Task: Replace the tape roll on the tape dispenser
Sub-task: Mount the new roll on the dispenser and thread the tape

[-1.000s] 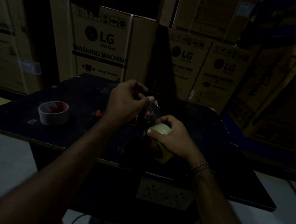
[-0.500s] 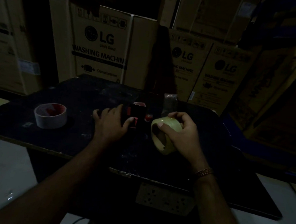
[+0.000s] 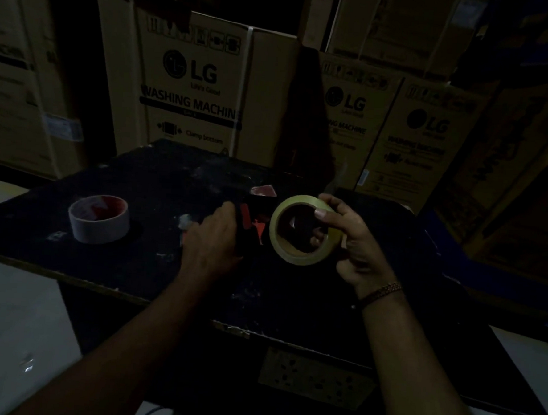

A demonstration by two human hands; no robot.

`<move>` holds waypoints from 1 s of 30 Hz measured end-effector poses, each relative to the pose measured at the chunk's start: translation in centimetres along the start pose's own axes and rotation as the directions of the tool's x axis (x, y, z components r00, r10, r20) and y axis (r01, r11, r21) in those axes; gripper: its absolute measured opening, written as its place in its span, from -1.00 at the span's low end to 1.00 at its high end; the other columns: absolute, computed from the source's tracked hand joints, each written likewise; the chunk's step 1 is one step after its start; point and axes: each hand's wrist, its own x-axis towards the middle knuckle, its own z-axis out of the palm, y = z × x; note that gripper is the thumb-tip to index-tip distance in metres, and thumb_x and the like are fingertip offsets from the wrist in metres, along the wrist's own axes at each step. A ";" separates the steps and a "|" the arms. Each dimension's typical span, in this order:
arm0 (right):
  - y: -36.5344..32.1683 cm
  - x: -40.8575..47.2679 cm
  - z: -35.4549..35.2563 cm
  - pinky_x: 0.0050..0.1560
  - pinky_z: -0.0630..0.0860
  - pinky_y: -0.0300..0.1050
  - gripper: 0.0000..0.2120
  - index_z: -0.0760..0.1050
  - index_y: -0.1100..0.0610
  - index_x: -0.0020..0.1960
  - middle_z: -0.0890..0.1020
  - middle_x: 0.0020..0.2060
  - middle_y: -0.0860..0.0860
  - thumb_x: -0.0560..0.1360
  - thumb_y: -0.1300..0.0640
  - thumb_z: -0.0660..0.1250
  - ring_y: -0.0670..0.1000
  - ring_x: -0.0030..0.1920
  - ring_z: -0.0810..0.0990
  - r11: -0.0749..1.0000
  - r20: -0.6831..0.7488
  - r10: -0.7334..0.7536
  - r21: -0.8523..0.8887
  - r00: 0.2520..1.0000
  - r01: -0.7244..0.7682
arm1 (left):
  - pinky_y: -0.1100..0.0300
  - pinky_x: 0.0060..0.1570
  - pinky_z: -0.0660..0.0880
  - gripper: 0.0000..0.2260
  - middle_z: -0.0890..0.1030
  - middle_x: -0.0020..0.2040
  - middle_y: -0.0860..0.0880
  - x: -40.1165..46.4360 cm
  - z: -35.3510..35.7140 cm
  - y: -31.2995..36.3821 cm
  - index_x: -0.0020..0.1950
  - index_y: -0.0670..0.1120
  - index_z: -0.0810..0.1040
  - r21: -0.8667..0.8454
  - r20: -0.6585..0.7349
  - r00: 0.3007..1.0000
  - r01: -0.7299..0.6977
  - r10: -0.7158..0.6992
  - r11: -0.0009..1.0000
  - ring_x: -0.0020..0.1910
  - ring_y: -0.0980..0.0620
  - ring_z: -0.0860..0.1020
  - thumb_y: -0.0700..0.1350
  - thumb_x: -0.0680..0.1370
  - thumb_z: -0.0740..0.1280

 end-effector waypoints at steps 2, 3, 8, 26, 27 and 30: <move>-0.1 0.1 -0.3 -0.23 0.66 -0.11 -0.58 0.54 0.12 0.25 0.73 -0.01 0.06 0.40 0.22 0.44 0.05 -0.07 0.74 0.997 0.078 0.053 0.048 0.996 -0.057 | -0.02 0.07 0.43 -0.51 0.57 0.10 0.00 0.1 0.1 -0.1 0.20 -0.01 0.27 -0.055 0.021 1.000 -0.005 0.006 0.998 0.15 -0.08 0.63 0.06 0.50 0.52; -0.1 0.2 -0.4 -0.28 0.65 -0.14 -0.60 0.55 0.13 0.24 0.74 -0.04 0.05 0.41 0.22 0.42 0.03 -0.12 0.74 0.994 0.106 0.073 0.074 0.992 -0.081 | -0.04 0.13 0.47 -0.44 0.58 0.19 -0.03 0.2 0.2 -0.2 0.31 -0.03 0.31 -0.068 0.032 0.999 -0.008 0.010 0.998 0.21 -0.09 0.61 0.05 0.48 0.54; 0.9 2.2 -0.5 -0.36 0.54 -0.24 -0.58 0.55 0.16 0.29 0.66 -0.10 0.05 0.44 0.22 0.42 -0.04 -0.28 0.55 0.984 0.138 0.168 0.040 0.976 -0.175 | -0.04 0.24 0.46 -0.42 0.51 0.34 -0.06 0.6 0.3 -0.3 0.49 -0.01 0.41 0.024 0.113 0.992 -0.068 0.065 0.997 0.28 -0.08 0.55 0.11 0.52 0.44; 2.1 3.2 -2.0 0.26 0.59 0.05 -0.71 0.66 0.18 0.23 0.76 0.07 0.07 0.53 0.13 0.39 0.05 0.11 0.74 0.995 -0.014 0.057 -0.080 0.998 -0.058 | -0.01 0.15 0.42 -0.60 0.53 0.18 -0.01 0.4 0.7 -0.2 0.24 -0.03 0.42 -0.059 0.008 0.995 -0.096 0.097 0.994 0.16 -0.05 0.56 0.08 0.50 0.45; 2.2 3.3 -1.8 0.26 0.59 0.07 -0.67 0.61 0.20 0.30 0.74 0.10 0.09 0.56 0.14 0.39 0.08 0.15 0.72 0.995 -0.046 0.052 -0.080 0.998 -0.055 | -0.01 0.15 0.43 -0.59 0.53 0.18 -0.01 0.4 0.8 -0.2 0.24 -0.03 0.42 -0.055 0.008 0.995 -0.098 0.099 0.994 0.16 -0.05 0.56 0.08 0.50 0.46; 2.7 3.3 -1.5 0.18 0.61 0.02 -0.56 0.49 0.17 0.44 0.68 0.21 0.08 0.60 0.09 0.39 0.11 0.25 0.66 0.987 -0.144 0.023 -0.155 0.989 -0.046 | 0.00 0.12 0.43 -0.60 0.53 0.17 -0.01 0.3 0.8 -0.2 0.22 -0.03 0.42 -0.042 0.004 0.994 -0.109 0.110 0.993 0.14 -0.05 0.56 0.08 0.49 0.46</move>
